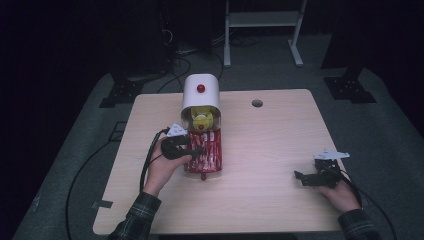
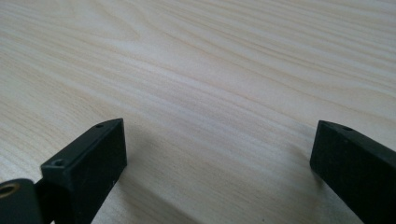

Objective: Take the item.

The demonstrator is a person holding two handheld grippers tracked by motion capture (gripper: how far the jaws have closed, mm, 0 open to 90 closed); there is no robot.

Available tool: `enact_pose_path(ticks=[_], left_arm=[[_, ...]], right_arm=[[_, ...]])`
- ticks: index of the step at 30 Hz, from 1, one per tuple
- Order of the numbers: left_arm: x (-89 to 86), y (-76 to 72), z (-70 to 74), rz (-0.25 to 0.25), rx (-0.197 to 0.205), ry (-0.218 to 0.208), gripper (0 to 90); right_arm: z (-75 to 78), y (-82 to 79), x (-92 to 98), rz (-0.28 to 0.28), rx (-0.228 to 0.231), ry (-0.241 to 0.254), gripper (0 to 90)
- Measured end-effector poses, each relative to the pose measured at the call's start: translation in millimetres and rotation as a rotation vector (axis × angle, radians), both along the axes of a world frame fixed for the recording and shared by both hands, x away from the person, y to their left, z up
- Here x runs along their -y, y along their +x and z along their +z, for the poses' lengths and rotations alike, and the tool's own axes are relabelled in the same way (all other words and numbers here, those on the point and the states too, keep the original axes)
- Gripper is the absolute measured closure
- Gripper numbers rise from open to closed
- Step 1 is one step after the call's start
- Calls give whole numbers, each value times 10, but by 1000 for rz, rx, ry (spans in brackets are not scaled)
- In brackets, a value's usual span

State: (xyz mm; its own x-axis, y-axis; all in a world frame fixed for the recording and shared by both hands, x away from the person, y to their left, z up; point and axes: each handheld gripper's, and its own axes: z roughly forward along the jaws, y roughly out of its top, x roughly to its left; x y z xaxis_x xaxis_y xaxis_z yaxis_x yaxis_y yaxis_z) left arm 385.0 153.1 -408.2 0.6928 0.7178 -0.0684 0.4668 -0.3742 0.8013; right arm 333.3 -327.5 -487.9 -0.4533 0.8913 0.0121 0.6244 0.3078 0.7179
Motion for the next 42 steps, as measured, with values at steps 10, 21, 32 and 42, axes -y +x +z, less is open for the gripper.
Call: enact_pose_path(ticks=[10,21,32,42], left_arm=[[25,27,-37,-5,-7,2,389],[65,40,-68,-5,-18,16,442],[86,49,-101,-14,-44,22,513],[59,48,-115,-18,-79,0,613]], right_arm=[[0,-1,0,0,-1,0,30],[0,-1,0,0,-1,0,29],[0,-1,0,0,-1,0,30],[0,-1,0,0,-1,0,30]])
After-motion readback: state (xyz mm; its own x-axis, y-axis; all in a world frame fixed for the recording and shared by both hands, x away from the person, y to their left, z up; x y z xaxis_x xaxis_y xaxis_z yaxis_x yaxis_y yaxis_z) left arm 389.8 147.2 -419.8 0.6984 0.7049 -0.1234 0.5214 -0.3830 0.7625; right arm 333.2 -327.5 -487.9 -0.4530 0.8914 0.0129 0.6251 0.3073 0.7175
